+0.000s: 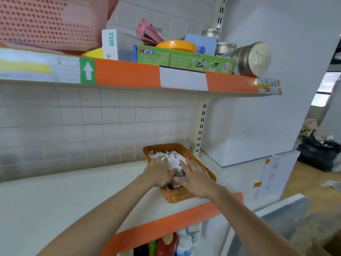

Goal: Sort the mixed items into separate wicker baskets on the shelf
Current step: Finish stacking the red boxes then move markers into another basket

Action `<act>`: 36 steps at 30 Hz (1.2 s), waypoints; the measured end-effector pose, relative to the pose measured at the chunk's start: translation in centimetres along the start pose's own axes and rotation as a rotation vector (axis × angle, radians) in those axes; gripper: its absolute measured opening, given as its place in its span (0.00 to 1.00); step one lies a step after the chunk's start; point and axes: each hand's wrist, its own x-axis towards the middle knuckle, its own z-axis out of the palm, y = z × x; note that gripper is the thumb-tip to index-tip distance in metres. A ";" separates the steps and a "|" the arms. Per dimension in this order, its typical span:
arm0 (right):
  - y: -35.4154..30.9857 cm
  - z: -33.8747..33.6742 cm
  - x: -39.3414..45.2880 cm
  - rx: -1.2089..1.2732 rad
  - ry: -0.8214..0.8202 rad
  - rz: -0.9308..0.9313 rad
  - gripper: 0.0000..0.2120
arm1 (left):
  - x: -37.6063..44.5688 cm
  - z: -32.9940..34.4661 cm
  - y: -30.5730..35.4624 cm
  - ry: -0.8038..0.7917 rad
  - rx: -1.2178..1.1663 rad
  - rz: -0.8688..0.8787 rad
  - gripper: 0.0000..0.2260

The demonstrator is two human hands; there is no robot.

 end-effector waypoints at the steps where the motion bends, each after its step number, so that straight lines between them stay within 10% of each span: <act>1: 0.5 -0.3 1.2 -0.009 0.007 -0.004 0.33 | 1.2 0.1 0.0 -0.001 0.007 -0.017 0.32; 15: 2.5 0.1 11.8 0.047 -0.008 -0.020 0.26 | 8.5 0.9 0.1 0.050 0.193 -0.251 0.31; 28: 3.2 -0.3 14.1 0.119 0.050 -0.083 0.13 | 9.4 1.0 0.9 0.136 -0.174 -0.341 0.18; 36: 2.2 -0.8 12.2 0.412 0.066 -0.169 0.09 | 6.4 -0.1 0.8 0.449 -0.226 -0.261 0.14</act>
